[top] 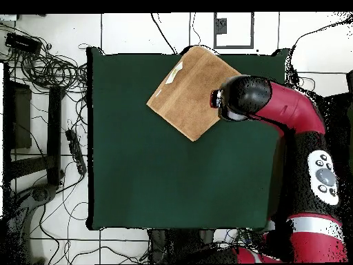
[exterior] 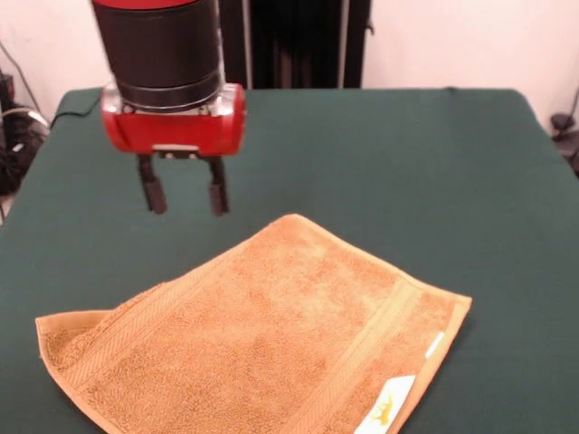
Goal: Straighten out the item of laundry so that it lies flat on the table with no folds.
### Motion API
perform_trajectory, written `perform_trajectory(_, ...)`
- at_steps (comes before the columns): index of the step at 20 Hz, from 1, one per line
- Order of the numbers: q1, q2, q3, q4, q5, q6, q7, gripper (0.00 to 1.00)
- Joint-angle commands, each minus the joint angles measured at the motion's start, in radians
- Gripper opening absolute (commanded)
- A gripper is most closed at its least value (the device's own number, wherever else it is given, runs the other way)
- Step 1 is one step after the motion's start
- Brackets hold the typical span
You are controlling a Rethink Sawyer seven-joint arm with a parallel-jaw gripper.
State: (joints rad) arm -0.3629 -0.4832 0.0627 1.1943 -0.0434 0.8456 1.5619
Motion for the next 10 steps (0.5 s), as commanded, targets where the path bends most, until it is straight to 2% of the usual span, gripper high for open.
perform_trajectory(1,0.096,0.015,-0.107,0.268,0.178,-0.159,0.672,1.0)
perform_trajectory(4,0.146,0.04,-0.165,0.286,0.232,-0.205,0.829,1.0)
perform_trajectory(8,0.168,0.045,-0.185,0.317,0.282,-0.244,0.894,1.0)
perform_trajectory(10,0.194,0.062,-0.218,0.311,0.297,-0.273,0.965,1.0)
